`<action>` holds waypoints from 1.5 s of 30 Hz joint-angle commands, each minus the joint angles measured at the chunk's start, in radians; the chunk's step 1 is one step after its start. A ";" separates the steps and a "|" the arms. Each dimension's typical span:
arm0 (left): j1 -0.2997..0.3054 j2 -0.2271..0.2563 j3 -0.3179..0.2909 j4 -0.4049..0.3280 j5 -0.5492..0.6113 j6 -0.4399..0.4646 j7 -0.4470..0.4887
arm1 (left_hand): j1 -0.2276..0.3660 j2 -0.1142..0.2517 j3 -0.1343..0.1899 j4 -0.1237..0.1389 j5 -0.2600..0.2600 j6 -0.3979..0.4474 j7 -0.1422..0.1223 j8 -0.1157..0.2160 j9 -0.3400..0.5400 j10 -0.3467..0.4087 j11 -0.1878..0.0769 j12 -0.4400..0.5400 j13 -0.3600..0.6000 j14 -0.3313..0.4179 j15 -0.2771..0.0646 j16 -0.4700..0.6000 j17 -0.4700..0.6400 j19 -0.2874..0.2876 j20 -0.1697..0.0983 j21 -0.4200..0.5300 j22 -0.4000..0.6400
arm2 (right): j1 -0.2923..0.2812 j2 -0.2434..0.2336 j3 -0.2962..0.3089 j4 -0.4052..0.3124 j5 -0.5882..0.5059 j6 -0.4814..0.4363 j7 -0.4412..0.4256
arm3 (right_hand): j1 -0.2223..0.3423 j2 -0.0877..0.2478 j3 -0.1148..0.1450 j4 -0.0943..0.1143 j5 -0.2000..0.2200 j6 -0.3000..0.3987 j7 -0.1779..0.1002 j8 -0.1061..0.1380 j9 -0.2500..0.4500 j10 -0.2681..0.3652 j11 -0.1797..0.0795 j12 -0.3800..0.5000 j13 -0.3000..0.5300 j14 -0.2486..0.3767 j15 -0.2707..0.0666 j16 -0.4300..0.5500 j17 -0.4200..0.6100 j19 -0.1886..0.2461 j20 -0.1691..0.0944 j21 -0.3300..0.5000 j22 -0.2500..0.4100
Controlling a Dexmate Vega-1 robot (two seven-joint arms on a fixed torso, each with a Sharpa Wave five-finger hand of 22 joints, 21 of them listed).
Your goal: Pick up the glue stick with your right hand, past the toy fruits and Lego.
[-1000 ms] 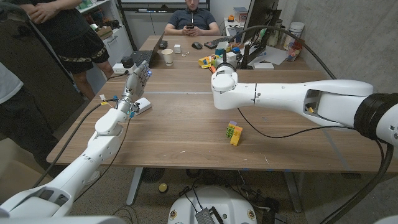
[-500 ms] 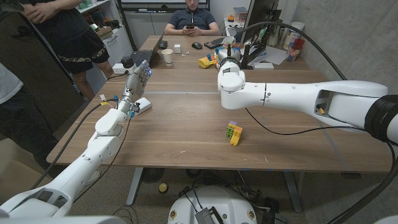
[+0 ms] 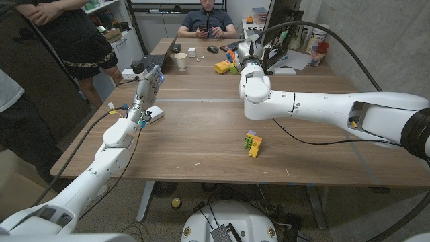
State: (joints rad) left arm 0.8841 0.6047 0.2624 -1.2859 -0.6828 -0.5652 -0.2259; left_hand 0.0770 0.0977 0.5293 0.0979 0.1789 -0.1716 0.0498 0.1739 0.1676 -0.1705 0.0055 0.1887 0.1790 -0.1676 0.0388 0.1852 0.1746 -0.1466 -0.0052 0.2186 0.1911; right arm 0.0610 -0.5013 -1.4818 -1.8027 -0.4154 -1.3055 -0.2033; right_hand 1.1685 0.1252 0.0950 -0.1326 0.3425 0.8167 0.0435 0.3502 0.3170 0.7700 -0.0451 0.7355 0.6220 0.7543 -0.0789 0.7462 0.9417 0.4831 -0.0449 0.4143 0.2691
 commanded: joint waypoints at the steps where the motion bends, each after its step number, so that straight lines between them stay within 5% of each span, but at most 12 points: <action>1: 0.013 0.005 -0.005 -0.016 0.003 -0.007 0.007 | -0.005 0.002 -0.004 0.003 0.001 -0.014 0.001 0.007 0.003 -0.054 0.005 0.005 0.003 -0.101 0.003 0.004 0.003 0.002 0.002 0.004 0.002 | -0.076 -0.008 0.073 -0.005 -0.104 0.038 -0.063 | 0.046 0.048 0.020 0.019 -0.007 0.068 -0.056 0.009 0.115 0.008 -0.004 0.003 0.002 0.011 -0.125 -0.007 0.003 0.007 -0.014 0.007 0.001; 10: 0.017 0.006 -0.008 -0.017 -0.002 -0.015 0.001 | -0.006 0.002 -0.005 0.004 0.001 -0.013 0.001 0.007 0.003 -0.053 0.005 0.005 0.003 -0.101 0.002 0.004 0.003 0.002 0.003 0.004 0.002 | -0.189 0.021 0.176 0.025 -0.206 0.089 -0.180 | 0.043 0.047 0.020 0.026 -0.013 0.076 -0.057 0.010 0.114 0.017 -0.005 0.006 -0.001 0.017 -0.128 -0.013 0.008 0.008 -0.015 0.012 -0.001; 18: 0.023 0.008 -0.013 -0.019 -0.006 -0.019 -0.003 | -0.008 0.002 -0.006 0.005 0.001 -0.013 0.002 0.007 0.003 -0.053 0.005 0.005 0.003 -0.100 0.002 0.004 0.003 0.002 0.004 0.003 0.002 | -0.240 0.041 0.226 0.046 -0.291 0.120 -0.195 | 0.047 0.047 0.021 0.028 -0.017 0.076 -0.058 0.010 0.113 0.013 -0.005 0.006 0.001 0.019 -0.129 -0.016 0.015 0.012 -0.017 0.017 -0.003; 39: 0.014 0.002 -0.017 0.002 -0.024 -0.035 -0.034 | -0.009 0.003 -0.008 0.006 0.002 -0.012 0.000 0.006 0.003 -0.052 0.005 0.005 0.003 -0.099 0.001 0.003 0.003 0.007 0.002 0.004 0.002 | -0.333 0.069 0.332 0.038 -0.437 0.192 -0.114 | 0.052 0.048 0.027 0.036 -0.030 0.086 -0.056 0.012 0.109 0.021 -0.005 0.006 -0.005 0.034 -0.130 -0.035 0.021 0.012 -0.020 0.027 -0.010; 45: 0.015 0.002 -0.019 0.001 -0.023 -0.039 -0.033 | -0.009 0.003 -0.008 0.006 0.002 -0.012 0.000 0.006 0.003 -0.052 0.003 0.004 0.002 -0.099 0.001 0.003 0.002 0.006 0.003 0.004 0.002 | -0.353 0.080 0.355 0.045 -0.469 0.207 -0.095 | 0.051 0.047 0.027 0.040 -0.034 0.086 -0.057 0.011 0.107 0.034 -0.025 0.015 0.002 0.035 -0.129 -0.039 0.026 0.011 -0.021 0.030 -0.013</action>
State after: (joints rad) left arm 0.9013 0.6078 0.2469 -1.2893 -0.7021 -0.5981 -0.2521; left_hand 0.0770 0.0977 0.5252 0.1021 0.1789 -0.1716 0.0498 0.1739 0.1678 -0.1704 0.0055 0.1887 0.1790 -0.1676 0.0388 0.1852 0.1744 -0.1415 0.0000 0.2186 0.1911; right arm -0.2530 -0.4401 -1.1709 -1.7628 -0.8217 -1.1253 -0.3317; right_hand 1.1826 0.1321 0.0914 -0.1290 0.3080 0.8159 0.0421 0.3520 0.3170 0.8007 -0.0640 0.7436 0.6189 0.7811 -0.0841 0.7124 0.9652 0.4831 -0.0447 0.4358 0.2553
